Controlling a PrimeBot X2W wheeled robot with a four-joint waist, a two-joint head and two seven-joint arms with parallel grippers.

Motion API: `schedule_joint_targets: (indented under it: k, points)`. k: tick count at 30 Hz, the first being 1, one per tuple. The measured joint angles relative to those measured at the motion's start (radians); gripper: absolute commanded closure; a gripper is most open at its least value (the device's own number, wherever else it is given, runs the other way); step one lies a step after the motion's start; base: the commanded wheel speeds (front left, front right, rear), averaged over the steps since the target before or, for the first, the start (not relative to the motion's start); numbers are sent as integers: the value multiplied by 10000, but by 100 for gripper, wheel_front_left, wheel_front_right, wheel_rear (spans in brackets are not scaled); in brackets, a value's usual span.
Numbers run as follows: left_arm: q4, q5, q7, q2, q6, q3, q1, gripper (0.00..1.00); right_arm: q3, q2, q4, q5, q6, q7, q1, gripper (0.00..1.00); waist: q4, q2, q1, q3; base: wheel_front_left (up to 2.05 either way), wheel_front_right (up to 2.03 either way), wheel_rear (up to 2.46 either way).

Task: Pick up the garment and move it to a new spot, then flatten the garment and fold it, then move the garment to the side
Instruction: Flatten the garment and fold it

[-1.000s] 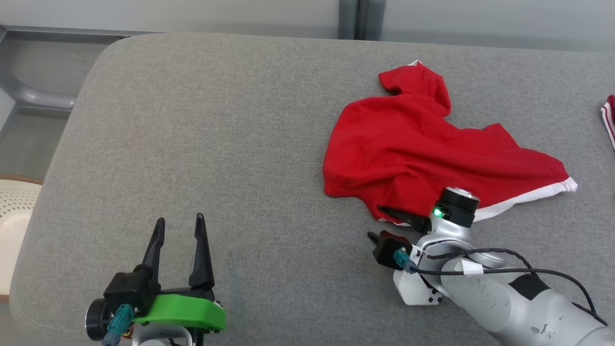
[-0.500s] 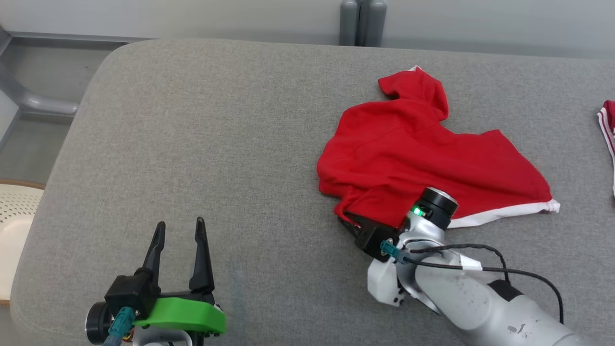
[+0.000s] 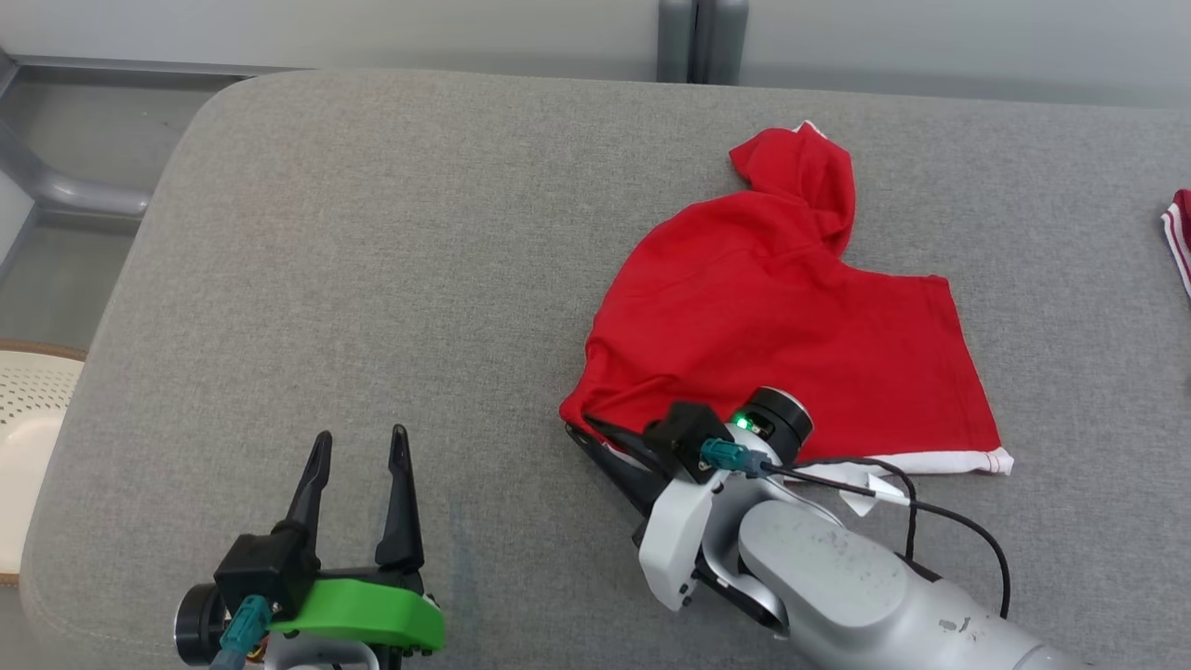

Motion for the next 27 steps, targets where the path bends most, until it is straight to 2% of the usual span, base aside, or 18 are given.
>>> schedule_joint_targets:
  k: [1, 2, 11, 16, 23, 27]
  points:
    - [12, 0, -2, 0, 0, -6, -19, 0, 27, 40, 104, 107, 0, -10, -94, 56, 24, 0, 0, 34, 0, 0, 0]
    - [23, 0, 0, 0, 0, -8, -42, 0, 21, 71, 171, 163, 0, -12, -175, 0, 43, 0, 0, 61, 0, 0, 0]
    - [82, 0, 0, 0, 10, 96, -127, 0, -520, 196, 313, 148, 0, -15, -385, 0, 30, 0, 0, 144, 0, 0, 0]
    - [56, 159, 0, 0, -31, 105, -127, 0, -1887, -142, -383, -159, 0, -23, -40, 0, -222, 0, 0, 57, 0, 0, 0]
    - [42, 368, 0, 0, -155, 25, -159, 0, -3837, -569, -1480, -1237, 0, -23, 907, 0, -701, 0, 0, -94, 0, 0, 0]
    - [65, 418, 0, -2, -203, 33, -318, 0, -4178, -652, -1714, -1825, 0, -23, 1385, 0, -1008, 1, 0, -142, 0, 0, 0]
